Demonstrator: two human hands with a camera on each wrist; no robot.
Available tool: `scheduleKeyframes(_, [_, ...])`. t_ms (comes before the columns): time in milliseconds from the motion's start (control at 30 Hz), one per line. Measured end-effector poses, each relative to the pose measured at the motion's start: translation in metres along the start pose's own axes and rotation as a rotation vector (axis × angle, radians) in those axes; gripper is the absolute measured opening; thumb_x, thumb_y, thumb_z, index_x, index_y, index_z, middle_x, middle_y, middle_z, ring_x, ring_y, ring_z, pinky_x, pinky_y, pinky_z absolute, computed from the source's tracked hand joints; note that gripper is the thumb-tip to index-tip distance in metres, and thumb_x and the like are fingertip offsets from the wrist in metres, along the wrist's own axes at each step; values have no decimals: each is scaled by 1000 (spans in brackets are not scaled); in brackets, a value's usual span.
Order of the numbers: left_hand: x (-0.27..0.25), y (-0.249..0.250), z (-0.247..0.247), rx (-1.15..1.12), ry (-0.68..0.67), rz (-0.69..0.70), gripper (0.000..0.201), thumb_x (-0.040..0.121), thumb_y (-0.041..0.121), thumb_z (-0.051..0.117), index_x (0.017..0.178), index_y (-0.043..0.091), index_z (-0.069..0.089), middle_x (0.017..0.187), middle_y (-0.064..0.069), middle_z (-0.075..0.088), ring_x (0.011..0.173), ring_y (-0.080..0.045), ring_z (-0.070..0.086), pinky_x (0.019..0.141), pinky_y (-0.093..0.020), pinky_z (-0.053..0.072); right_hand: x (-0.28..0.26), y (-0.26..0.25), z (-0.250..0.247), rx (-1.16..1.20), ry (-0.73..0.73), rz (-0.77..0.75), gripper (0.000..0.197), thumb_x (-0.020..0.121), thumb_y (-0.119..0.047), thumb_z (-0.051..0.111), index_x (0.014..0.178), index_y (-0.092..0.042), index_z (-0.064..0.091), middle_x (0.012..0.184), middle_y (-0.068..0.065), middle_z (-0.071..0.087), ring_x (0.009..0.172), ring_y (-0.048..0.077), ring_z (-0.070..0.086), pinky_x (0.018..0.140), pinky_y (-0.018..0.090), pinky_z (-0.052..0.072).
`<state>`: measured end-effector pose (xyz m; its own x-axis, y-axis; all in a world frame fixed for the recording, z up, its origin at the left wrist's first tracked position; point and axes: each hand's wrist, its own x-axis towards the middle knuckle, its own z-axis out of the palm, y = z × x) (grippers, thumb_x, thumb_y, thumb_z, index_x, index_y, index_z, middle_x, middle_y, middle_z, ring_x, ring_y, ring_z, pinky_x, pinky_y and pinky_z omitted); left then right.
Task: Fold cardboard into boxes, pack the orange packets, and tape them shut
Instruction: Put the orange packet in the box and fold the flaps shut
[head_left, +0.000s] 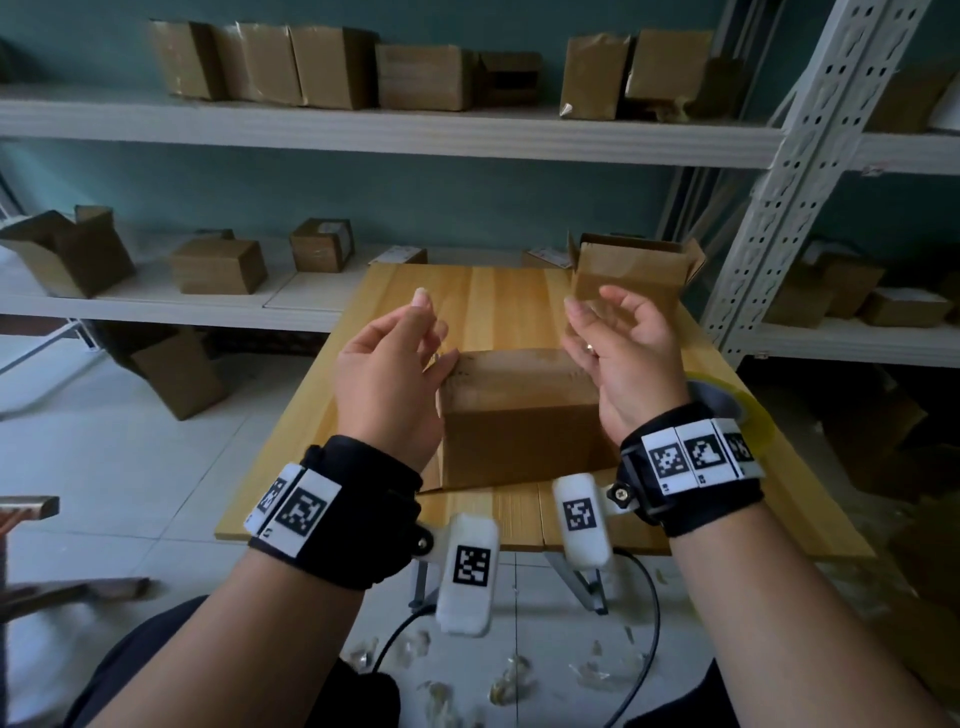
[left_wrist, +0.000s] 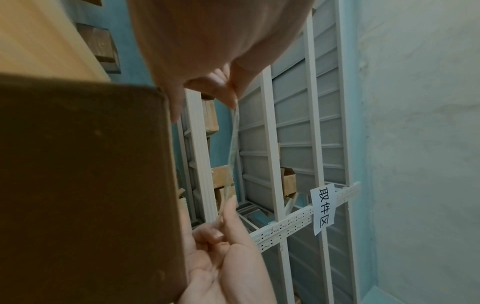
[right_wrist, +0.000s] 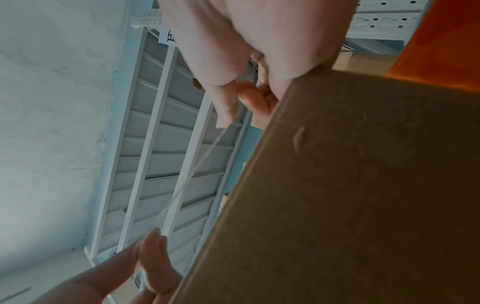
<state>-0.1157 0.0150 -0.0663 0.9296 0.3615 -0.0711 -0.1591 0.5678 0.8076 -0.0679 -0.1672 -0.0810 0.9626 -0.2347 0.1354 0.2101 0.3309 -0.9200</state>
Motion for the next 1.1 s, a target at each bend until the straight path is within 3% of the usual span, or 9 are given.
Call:
scheduleKeyframes(200, [-6, -1, -11, 58, 17, 18, 21, 92, 19, 83, 106, 5, 75, 85, -8, 72, 81, -16, 71, 97, -42, 63, 1, 0, -3, -6, -17, 16, 51, 90, -11, 80, 135, -14, 56, 103, 2, 68, 92, 9, 72, 105, 47, 57])
scheduleKeyframes(300, [-4, 4, -19, 126, 45, 1, 22, 91, 24, 84, 106, 10, 76, 83, -4, 75, 79, -13, 74, 95, -40, 64, 2, 2, -6, -65, -69, 10, 57, 87, -13, 85, 135, -19, 54, 97, 11, 60, 85, 18, 65, 107, 50, 55])
scheduleKeyframes(467, [-1, 8, -27, 194, 84, -41, 32, 88, 29, 87, 115, 13, 77, 93, 0, 81, 84, -10, 77, 96, -41, 62, 2, 5, -5, -188, -78, -13, 79, 66, -44, 94, 133, -28, 56, 88, 6, 54, 90, 21, 67, 107, 47, 55])
scheduleKeyframes(667, [5, 14, -37, 177, 36, -151, 29, 92, 19, 82, 119, 11, 76, 107, 0, 82, 91, -13, 79, 93, -42, 64, 4, 4, -8, -104, -116, 4, 71, 83, -20, 88, 143, -17, 51, 76, -3, 51, 74, 10, 63, 106, 42, 57])
scheduleKeyframes(733, [11, 14, -39, 156, 26, -198, 32, 95, 13, 78, 125, 6, 73, 107, -2, 82, 86, -14, 80, 83, -39, 67, 1, 0, -6, -78, -109, 9, 68, 84, -13, 86, 142, -15, 51, 88, 7, 61, 87, 16, 72, 104, 40, 58])
scheduleKeyframes(767, [13, 13, -41, 149, 21, -218, 32, 96, 12, 77, 126, 4, 72, 107, -3, 82, 84, -14, 80, 78, -37, 67, 0, -2, -5, -63, -101, 15, 66, 83, -11, 86, 140, -16, 52, 105, 17, 67, 101, 22, 75, 102, 38, 59])
scheduleKeyframes(833, [16, 13, -43, 155, 9, -244, 30, 96, 11, 76, 125, 4, 72, 109, -4, 82, 82, -14, 80, 73, -34, 67, -1, -5, -3, -40, -79, 29, 65, 81, -8, 87, 136, -18, 54, 140, 30, 59, 120, 28, 70, 97, 33, 60])
scheduleKeyframes(867, [17, 12, -44, 170, 5, -250, 28, 96, 12, 76, 123, 6, 72, 109, -3, 82, 82, -13, 81, 72, -35, 67, -2, -5, -2, -36, -73, 33, 67, 79, -8, 89, 136, -18, 54, 146, 30, 53, 122, 28, 69, 94, 31, 61])
scheduleKeyframes(1100, [16, 7, -47, 253, 16, -273, 24, 92, 20, 82, 115, 14, 77, 102, -2, 83, 84, -11, 81, 84, -39, 66, -5, -6, -1, -26, -36, 34, 72, 79, -4, 88, 141, -15, 53, 150, 29, 45, 126, 30, 67, 91, 29, 61])
